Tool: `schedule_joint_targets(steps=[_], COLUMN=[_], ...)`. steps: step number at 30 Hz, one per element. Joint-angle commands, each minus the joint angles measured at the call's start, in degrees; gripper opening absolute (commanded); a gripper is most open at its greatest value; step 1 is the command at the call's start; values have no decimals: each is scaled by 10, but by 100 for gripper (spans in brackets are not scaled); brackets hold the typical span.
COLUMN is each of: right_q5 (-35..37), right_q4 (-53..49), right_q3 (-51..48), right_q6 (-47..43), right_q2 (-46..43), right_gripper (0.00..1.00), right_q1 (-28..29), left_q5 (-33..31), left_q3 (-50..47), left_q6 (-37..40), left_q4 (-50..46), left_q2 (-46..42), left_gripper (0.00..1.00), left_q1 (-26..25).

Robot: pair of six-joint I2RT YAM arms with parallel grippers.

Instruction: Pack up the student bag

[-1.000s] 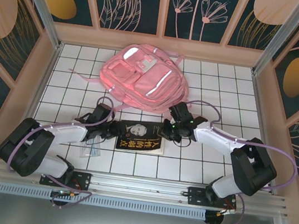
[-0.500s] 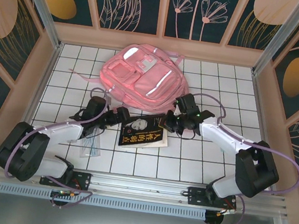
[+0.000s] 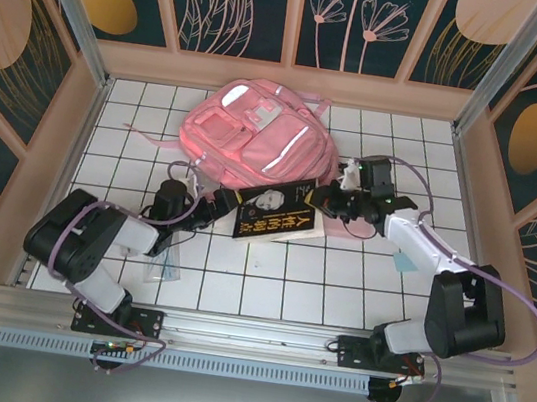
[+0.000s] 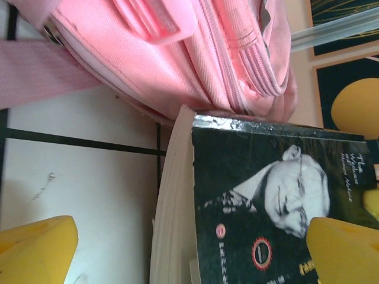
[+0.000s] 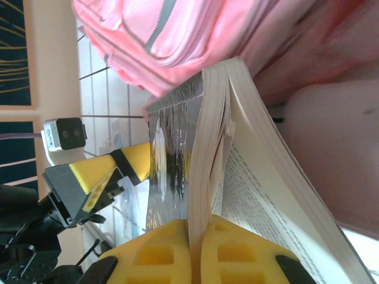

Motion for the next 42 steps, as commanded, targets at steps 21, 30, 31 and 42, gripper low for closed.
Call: schedule_joint_targets(steps=[21,30,31,42], right_q5=[97,120,124,138], right_q4=[-74,-78,-80,60], right_q3=[23,-73,-85,-170], right_q6=[-147,-71,-61,-14], right_q2=[47,-6,-16,-18], right_gripper=[59,62,63,69], right_q1=[-81,-25,-16,43], left_q5=[-45,-52,-52,-40], left_q3=[139,139,140,143], left_q6=[21,13,14,3], left_q4=[-184,-202,-204,-194], left_q2=[69,65,66,87], left_gripper=[71,71,71,69], left_q1=[-71,-74,-74,-77])
